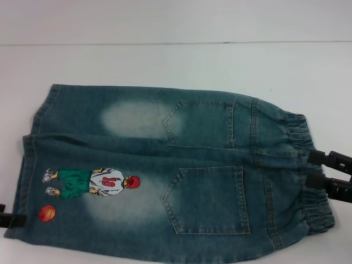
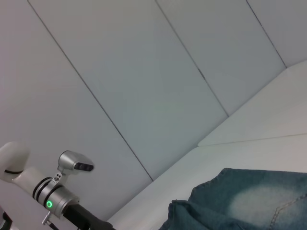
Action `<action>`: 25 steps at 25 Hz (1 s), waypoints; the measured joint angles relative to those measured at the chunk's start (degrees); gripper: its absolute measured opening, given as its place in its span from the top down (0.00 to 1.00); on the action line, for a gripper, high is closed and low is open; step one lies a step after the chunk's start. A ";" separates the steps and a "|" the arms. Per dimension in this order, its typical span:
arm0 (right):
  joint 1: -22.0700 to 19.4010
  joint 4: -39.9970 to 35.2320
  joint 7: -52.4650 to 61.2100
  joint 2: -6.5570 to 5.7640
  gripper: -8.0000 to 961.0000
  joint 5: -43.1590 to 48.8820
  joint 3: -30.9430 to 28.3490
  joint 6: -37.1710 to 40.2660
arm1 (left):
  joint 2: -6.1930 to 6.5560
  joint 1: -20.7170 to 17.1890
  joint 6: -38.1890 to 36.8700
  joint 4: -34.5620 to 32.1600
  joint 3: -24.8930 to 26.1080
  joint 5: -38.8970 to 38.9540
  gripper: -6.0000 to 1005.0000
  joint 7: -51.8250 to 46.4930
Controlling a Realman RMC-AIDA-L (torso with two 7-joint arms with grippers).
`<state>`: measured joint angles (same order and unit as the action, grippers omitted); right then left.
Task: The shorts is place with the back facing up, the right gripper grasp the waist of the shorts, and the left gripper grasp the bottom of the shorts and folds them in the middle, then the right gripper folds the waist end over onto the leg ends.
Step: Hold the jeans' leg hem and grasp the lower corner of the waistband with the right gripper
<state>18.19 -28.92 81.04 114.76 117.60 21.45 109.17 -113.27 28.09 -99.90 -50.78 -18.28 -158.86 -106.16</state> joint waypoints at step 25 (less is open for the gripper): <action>-0.05 0.00 0.00 -0.33 0.05 0.00 -1.50 0.74 | 0.20 -0.23 -1.92 -1.40 -0.11 -2.00 0.13 -2.46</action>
<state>18.14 -28.92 81.04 114.43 117.60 19.95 109.90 -113.08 27.86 -101.82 -52.19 -18.39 -160.86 -108.61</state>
